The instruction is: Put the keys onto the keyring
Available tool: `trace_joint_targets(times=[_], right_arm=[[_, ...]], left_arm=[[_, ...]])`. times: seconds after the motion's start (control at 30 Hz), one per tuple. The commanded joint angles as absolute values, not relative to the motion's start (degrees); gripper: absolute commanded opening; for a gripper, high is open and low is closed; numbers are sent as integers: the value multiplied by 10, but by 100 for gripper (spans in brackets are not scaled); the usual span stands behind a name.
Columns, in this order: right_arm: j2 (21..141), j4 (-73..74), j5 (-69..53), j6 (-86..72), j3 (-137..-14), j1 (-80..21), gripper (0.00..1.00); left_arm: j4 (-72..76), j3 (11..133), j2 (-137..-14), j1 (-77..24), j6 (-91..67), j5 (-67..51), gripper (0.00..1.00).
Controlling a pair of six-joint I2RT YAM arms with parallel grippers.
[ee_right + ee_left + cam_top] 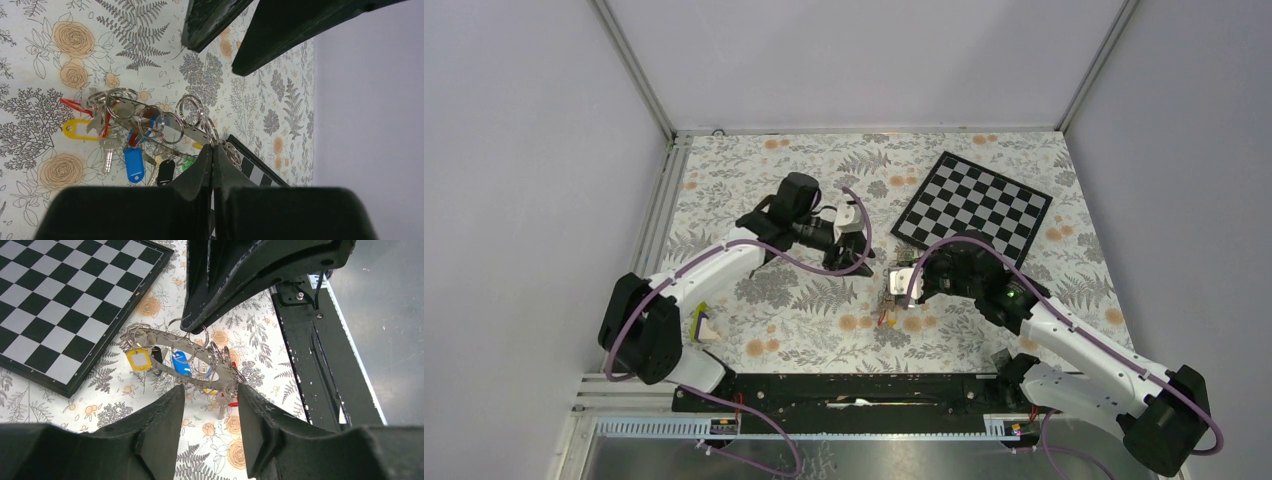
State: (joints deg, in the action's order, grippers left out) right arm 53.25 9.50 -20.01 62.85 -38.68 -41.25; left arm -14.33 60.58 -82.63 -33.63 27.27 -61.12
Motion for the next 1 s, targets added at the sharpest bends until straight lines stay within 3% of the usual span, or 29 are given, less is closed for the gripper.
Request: trace_joint_targets(times=[0.0,0.43,0.77,0.97], right_arm=[[526,46,-197,633,-393,-418,0],[551,74,-213,545,-429,-417,0],[576,94,-256,436,-453,-405,0],[592,94,-292,377,-475,-377,0]], left_arm=[[-128,621,-845,-351,321,-623,47],[-65,638,-870,-380,263,-605,33],[-22,640,-842,-367,186,-599,32],[-8,635,-846,-367,167,-607,38]])
